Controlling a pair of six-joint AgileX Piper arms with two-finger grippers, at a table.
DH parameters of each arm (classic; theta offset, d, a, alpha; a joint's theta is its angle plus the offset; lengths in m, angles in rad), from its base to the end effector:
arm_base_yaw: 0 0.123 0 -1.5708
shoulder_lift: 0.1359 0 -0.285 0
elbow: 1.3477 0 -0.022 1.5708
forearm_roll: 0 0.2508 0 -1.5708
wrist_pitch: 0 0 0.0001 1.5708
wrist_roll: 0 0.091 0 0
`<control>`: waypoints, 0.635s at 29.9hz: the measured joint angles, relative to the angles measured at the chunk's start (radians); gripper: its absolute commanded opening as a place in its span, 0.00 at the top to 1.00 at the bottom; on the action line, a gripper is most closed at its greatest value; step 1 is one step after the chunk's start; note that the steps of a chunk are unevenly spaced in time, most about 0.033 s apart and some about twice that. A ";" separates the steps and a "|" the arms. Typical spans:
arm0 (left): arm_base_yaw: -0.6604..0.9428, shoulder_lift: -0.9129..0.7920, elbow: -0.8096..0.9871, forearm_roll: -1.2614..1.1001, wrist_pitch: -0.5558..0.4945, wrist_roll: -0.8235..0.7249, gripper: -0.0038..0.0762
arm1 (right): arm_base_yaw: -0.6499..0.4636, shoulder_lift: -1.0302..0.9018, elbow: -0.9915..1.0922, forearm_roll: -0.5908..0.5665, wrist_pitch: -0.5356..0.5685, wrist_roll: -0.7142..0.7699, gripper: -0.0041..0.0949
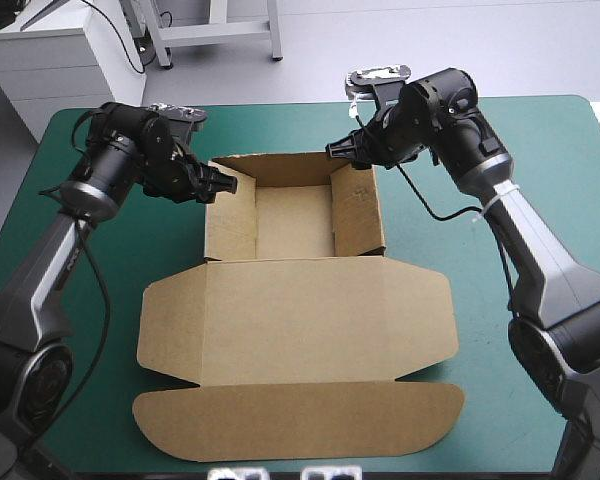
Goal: Fold the box
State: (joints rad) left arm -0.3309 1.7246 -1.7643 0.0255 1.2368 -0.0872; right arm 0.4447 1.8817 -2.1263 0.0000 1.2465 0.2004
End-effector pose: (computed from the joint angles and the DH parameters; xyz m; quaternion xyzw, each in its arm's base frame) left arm 0.3486 -0.1174 0.3682 0.1196 0.9661 -0.0350 0.2261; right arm 0.3688 0.1757 0.4104 -0.1153 0.9396 0.1021 0.3056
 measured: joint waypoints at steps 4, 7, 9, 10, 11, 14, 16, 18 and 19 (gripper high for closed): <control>0.000 -0.111 -0.001 0.001 0.000 0.015 0.55 | 0.000 -0.014 0.007 -0.009 0.000 0.000 0.48; 0.000 -0.210 -0.004 0.002 0.000 0.016 0.73 | 0.000 -0.003 0.039 -0.058 0.000 0.002 0.49; 0.000 -0.260 -0.003 0.000 0.001 0.016 0.87 | 0.000 0.014 0.055 -0.069 0.000 0.003 0.50; 0.000 -0.294 0.004 -0.004 0.001 0.017 0.95 | 0.000 0.031 0.065 -0.071 0.000 0.003 0.51; 0.000 -0.316 0.013 -0.010 0.001 0.018 0.96 | 0.000 0.045 0.070 -0.071 0.000 0.003 0.52; 0.000 -0.390 0.070 -0.025 0.001 0.046 0.96 | 0.000 0.112 0.071 -0.072 0.000 0.003 0.54; 0.000 -0.435 0.135 -0.025 0.001 0.056 0.96 | 0.000 0.154 0.071 -0.072 0.000 0.003 0.54; 0.000 -0.477 0.215 -0.025 0.001 0.059 0.96 | 0.000 0.198 0.071 -0.072 -0.002 0.003 0.54; 0.000 -0.501 0.257 -0.025 0.001 0.061 0.96 | 0.000 0.214 0.071 -0.072 -0.004 0.003 0.55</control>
State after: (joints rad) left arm -0.3309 1.2236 -1.5071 0.0000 1.2377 -0.0257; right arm 0.4451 2.0961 -2.0551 -0.0718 1.2427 0.2030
